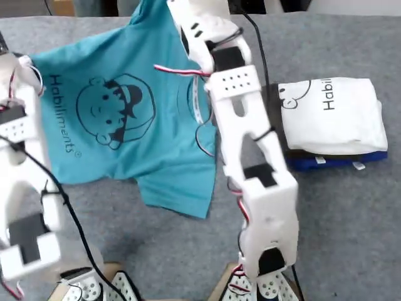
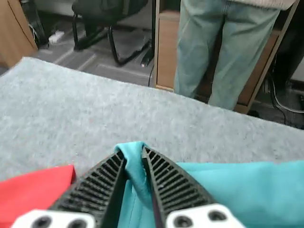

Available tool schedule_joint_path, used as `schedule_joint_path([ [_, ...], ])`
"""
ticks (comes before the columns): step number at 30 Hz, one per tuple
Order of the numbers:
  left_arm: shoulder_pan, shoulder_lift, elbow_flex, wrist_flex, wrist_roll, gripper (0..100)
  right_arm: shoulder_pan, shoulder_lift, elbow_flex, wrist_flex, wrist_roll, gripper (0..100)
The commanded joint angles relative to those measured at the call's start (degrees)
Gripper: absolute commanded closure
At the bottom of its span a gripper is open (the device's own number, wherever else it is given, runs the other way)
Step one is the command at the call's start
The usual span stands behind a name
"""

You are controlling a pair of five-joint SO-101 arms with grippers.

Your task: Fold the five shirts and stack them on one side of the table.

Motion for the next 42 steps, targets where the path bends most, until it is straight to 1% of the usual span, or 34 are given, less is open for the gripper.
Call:
schedule_joint_path([
  [1, 0.92, 5.19, -10.33, 6.24, 0.26, 97, 0.97, 6.9, -19.12, 6.42, 0.0, 98.5],
  [4, 0.66, 9.76, -15.6, 14.07, 0.18, 97, 0.88, 12.44, -30.11, 16.53, 0.0, 98.5],
  [9, 0.4, 13.1, -21.41, 28.48, 0.0, 97, -0.18, 17.45, -45.23, 40.7, 0.0, 98.5],
  [12, 0.4, 13.1, -23.08, 38.59, -0.44, 97, -0.79, 15.08, -44.18, 53.45, 0.0, 98.5],
  [17, 0.48, 13.27, -25.8, 55.91, -8.35, 97, -2.29, 12.7, -44.26, 71.74, 0.44, 98.5],
  [18, 0.48, 13.36, -25.98, 58.99, -9.49, 97, -2.81, 12.26, -43.38, 73.67, 0.26, 98.5],
  [21, 0.84, 13.45, -25.54, 66.64, -13.19, 97, -2.73, 10.24, -40.13, 73.32, 0.35, 98.5],
  [24, 0.04, 13.54, -25.36, 70.86, -16.18, 97, -5.01, 5.32, -32.92, 73.41, 0.44, 98.5],
  [27, -2.15, 13.54, -25.36, 73.67, -17.85, 97, -7.38, -2.95, -20.53, 73.32, 0.53, 98.5],
  [31, -4.09, 13.54, -25.36, 77.27, -22.68, 97, -9.76, -13.58, 1.01, 73.14, 1.41, 98.5],
  [33, -5.76, 13.8, -25.27, 76.04, -24.09, 97, -10.2, -17.89, 10.68, 72.7, 2.81, 98.5],
  [36, -8.04, 17.14, -25.36, 70.42, -23.82, 97, -9.93, -23.87, 23.52, 68.92, 3.08, 98.5],
  [40, -8.84, 23.91, -25.98, 63.21, -24.0, 97, -10.29, -31.25, 38.73, 61.71, 3.34, 98.5],
  [42, -8.92, 26.29, -26.42, 61.36, -24.0, 97, -10.29, -34.42, 45.49, 58.37, 4.75, 98.5],
])
